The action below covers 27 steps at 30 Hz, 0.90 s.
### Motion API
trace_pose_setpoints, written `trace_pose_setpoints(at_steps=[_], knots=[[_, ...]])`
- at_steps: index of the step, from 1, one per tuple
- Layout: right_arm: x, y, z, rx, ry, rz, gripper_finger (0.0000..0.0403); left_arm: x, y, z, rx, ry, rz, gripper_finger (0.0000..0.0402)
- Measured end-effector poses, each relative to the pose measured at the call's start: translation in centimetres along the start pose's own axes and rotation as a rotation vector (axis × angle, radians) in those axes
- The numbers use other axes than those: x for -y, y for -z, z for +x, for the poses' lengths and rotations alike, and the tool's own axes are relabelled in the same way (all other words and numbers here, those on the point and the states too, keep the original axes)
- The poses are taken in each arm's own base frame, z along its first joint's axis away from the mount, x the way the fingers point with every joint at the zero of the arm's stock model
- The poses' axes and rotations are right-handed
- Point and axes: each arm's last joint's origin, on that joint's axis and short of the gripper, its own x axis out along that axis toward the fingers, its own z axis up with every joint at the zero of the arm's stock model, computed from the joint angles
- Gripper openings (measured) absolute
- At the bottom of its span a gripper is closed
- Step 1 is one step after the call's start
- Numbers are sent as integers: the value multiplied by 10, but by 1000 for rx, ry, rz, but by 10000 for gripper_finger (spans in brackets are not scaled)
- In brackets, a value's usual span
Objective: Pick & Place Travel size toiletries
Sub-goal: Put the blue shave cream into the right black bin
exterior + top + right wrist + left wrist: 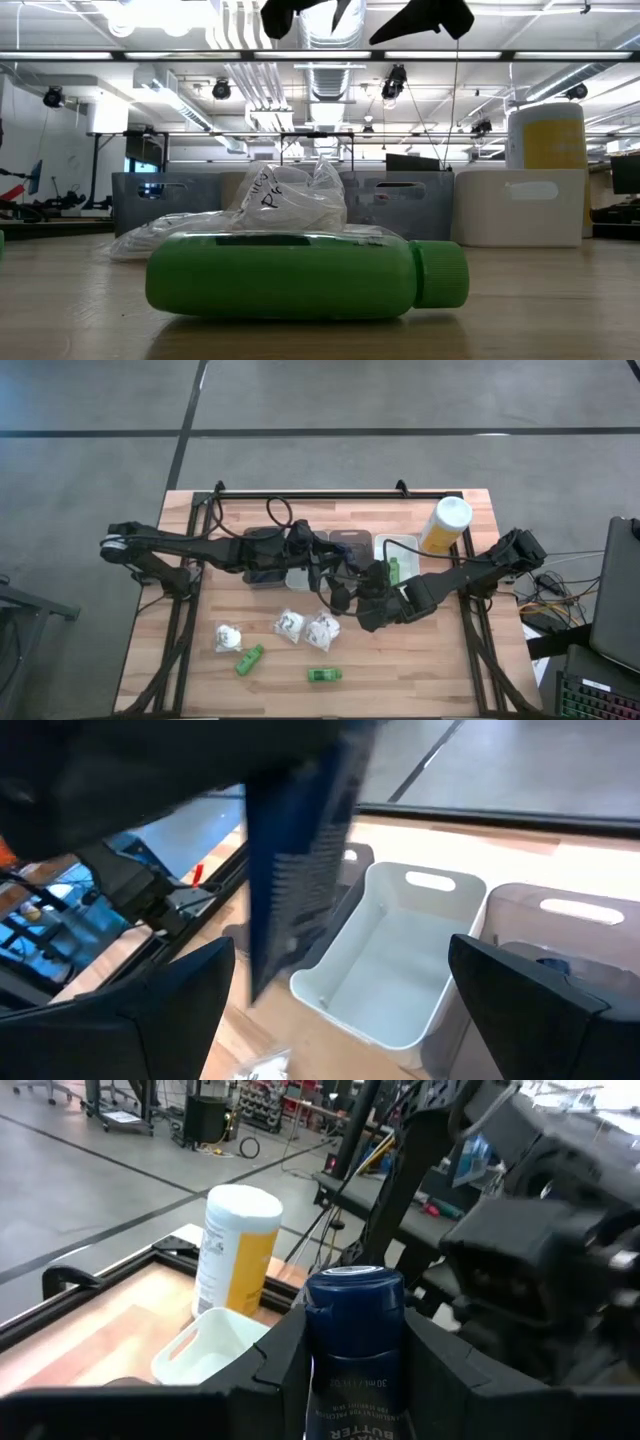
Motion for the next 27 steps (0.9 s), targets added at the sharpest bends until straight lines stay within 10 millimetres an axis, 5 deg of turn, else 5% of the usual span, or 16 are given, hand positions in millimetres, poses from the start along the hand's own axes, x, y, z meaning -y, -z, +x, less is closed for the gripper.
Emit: trace_pose_setpoints(at_steps=[10,27], knots=[[0,0,0,13,8,-12,354,1,0,0,-11,25,-18,130],[2,4,3,4,15,-70,188,2,4,0,-50,74,-55,132]])
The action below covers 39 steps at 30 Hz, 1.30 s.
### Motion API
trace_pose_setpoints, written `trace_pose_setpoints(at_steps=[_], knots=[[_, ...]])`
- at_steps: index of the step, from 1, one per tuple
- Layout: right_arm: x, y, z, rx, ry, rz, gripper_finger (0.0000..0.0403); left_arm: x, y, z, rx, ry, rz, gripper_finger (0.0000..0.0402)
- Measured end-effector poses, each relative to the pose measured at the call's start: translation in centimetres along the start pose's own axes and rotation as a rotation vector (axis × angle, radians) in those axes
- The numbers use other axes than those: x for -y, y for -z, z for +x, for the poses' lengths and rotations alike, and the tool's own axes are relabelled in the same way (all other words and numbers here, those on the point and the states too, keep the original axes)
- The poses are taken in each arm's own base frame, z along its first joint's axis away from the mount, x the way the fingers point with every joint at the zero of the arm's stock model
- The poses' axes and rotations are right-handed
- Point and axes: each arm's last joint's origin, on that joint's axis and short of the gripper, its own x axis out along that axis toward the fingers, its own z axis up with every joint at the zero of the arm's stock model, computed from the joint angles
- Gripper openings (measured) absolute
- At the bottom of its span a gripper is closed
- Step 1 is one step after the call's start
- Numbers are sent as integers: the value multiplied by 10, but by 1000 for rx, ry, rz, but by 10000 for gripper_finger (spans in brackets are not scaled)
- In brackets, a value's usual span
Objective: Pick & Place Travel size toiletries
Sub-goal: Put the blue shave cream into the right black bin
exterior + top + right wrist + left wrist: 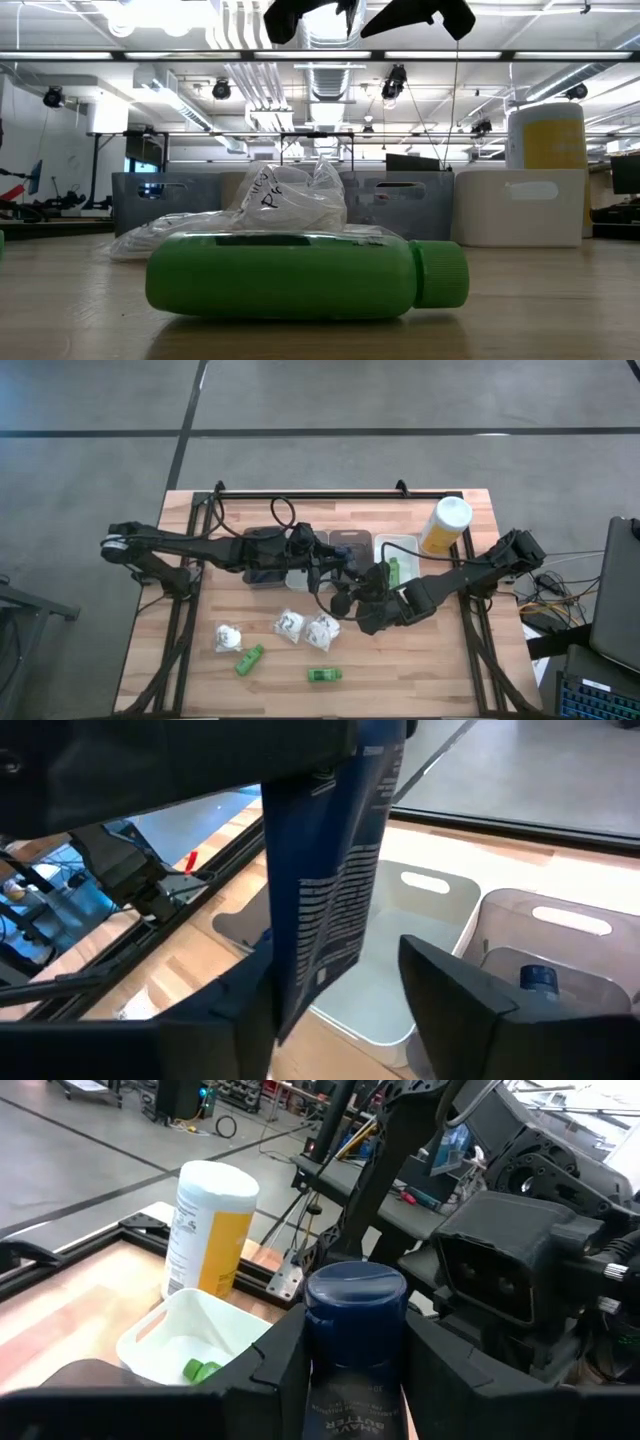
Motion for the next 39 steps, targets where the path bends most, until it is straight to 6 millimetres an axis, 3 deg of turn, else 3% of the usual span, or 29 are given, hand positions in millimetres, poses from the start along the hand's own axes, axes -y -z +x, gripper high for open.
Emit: trace_pose_setpoints(at_steps=[15,28,33,39], knots=[[2,3,1,-16,9,-47,17,-4,10,-2,-102,-27,10,154],[3,1,1,1,17,25,9,-8,21,-6,-226,-64,46,180],[11,4,-1,-30,64,58,8,-11,20,-28,-353,-94,121,181],[39,10,9,-276,221,143,8,-15,14,-57,-446,-175,172,181]])
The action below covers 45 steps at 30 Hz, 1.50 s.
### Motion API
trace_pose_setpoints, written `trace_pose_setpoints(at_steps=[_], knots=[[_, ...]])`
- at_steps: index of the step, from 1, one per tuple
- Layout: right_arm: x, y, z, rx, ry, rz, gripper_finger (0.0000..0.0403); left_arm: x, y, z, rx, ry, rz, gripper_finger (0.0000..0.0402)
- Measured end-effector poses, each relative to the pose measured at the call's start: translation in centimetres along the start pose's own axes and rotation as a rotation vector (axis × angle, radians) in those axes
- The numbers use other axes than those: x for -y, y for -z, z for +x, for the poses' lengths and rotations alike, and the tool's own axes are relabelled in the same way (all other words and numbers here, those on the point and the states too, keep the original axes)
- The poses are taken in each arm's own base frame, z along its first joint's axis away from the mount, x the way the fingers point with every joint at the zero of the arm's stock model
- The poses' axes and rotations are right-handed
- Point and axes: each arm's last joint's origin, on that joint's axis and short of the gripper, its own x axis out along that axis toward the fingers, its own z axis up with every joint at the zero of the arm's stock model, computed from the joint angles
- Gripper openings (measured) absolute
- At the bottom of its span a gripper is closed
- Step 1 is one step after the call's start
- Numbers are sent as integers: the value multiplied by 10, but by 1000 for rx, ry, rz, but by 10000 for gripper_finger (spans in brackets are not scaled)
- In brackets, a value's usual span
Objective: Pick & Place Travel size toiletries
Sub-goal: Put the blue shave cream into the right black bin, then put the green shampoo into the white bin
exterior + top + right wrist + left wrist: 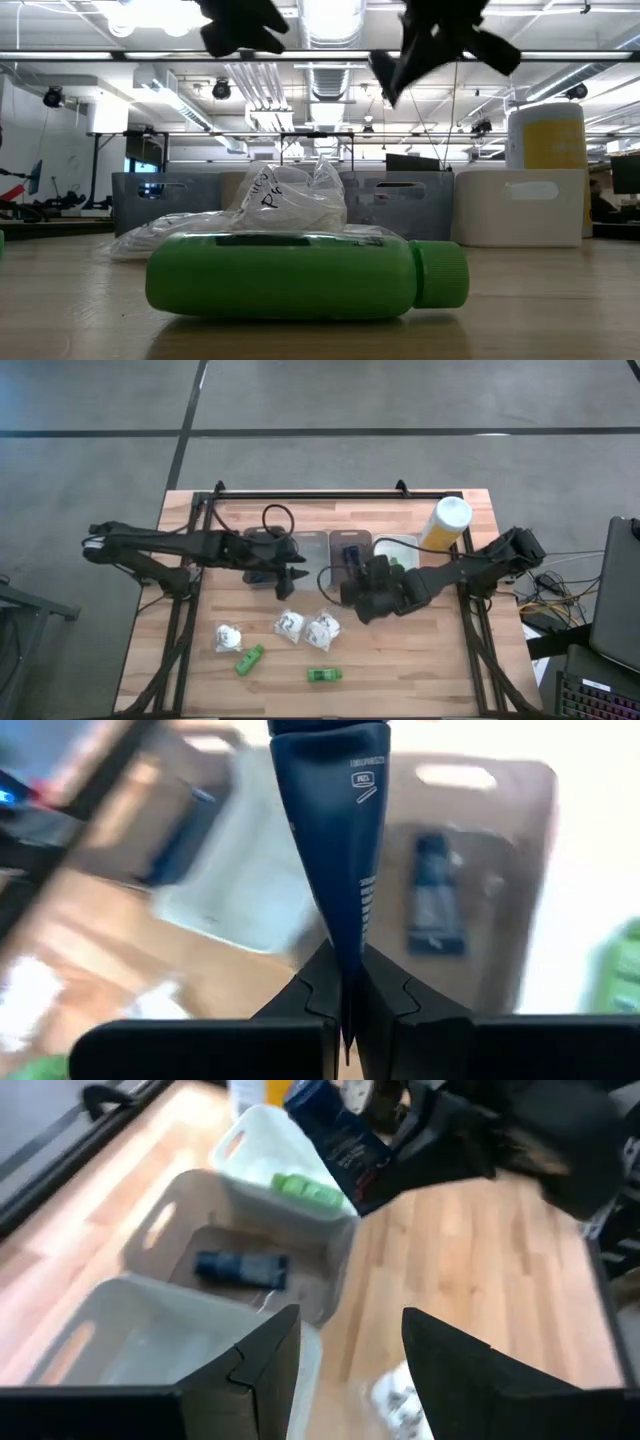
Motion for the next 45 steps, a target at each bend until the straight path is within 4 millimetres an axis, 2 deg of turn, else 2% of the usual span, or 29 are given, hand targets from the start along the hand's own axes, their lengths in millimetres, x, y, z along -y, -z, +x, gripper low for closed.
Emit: trace_pose_setpoints(at_steps=[7,11,16,21,27,30,35,40,45], knots=[[13,-25,38,-254,77,2,8,-8,14,-19,-74,-18,-2,181],[23,-48,63,-344,77,10,8,-15,33,-26,-194,-60,-24,181],[38,-66,89,-429,39,40,8,-26,62,-33,-363,-131,-68,181],[54,-63,106,-478,49,74,8,-34,90,-42,-495,-163,-160,181],[70,-49,114,-533,93,90,14,-32,116,-53,-580,-35,-195,181],[74,-44,116,-535,111,98,40,-31,128,-57,-624,26,-194,182],[70,-44,114,-526,90,71,114,-28,146,-59,-713,126,-199,182],[55,-52,106,-476,31,19,191,-22,161,-58,-796,195,-153,181],[35,-58,93,-390,-25,-37,246,-13,173,-61,-846,245,-53,181]])
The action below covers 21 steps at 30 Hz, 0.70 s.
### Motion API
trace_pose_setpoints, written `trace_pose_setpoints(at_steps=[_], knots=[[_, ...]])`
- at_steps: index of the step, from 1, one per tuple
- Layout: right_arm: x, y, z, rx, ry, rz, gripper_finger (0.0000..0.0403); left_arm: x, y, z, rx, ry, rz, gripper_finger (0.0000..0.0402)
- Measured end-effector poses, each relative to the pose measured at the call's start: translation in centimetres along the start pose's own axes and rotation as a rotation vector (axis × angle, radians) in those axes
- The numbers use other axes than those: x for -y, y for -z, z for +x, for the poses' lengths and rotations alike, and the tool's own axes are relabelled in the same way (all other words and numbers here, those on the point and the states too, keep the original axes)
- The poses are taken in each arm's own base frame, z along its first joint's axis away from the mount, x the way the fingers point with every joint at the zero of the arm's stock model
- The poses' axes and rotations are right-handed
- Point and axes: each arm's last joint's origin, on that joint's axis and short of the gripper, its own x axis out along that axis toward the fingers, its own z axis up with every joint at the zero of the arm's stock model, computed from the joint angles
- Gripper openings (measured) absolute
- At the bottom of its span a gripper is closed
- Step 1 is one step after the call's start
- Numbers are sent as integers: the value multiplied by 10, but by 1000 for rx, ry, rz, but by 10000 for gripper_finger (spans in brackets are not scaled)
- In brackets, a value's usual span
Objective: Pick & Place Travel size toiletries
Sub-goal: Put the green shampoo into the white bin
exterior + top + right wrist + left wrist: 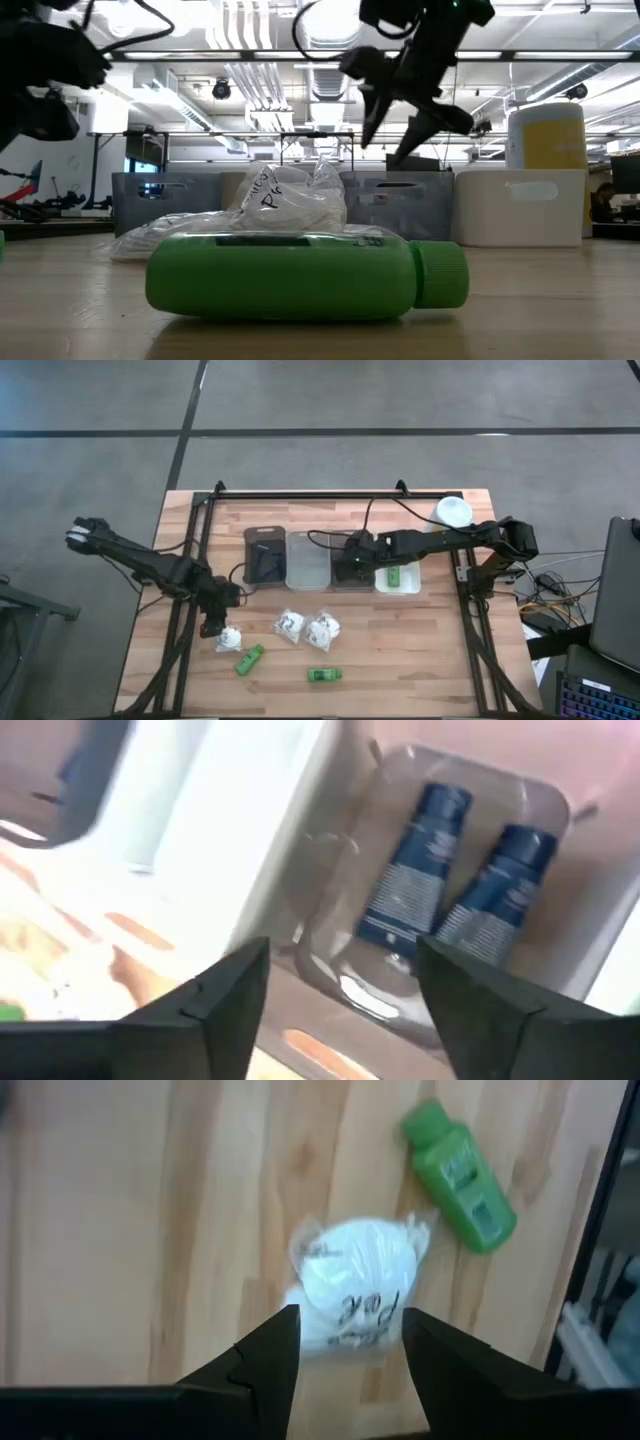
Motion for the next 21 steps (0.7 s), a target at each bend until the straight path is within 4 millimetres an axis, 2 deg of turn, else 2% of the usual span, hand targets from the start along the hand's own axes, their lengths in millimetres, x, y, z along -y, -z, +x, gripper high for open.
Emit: trace_pose_setpoints(at_steps=[6,12,17,21], knots=[[-11,11,-7,3,-28,-20,286,11,-1,5,56,-9,56,181],[-25,44,-16,-12,-60,-8,313,19,-10,14,127,-21,-65,184],[-32,68,-24,16,-71,23,329,18,-14,27,92,-75,-208,200],[-37,86,-30,-2,-92,53,339,22,-14,37,19,-66,-194,203]])
